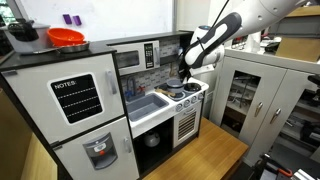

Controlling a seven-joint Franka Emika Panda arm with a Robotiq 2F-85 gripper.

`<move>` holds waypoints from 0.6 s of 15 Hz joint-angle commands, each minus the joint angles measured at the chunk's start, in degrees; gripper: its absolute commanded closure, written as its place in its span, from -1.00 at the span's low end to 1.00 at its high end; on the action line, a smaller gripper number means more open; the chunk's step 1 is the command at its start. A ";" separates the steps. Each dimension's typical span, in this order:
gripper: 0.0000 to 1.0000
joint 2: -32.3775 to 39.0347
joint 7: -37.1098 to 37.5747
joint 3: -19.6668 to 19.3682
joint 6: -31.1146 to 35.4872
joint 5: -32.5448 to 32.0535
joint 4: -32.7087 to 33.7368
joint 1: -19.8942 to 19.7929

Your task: Move the salt shaker from left to right.

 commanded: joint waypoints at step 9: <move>0.75 1.14 0.32 -1.39 -6.66 0.23 7.45 -4.27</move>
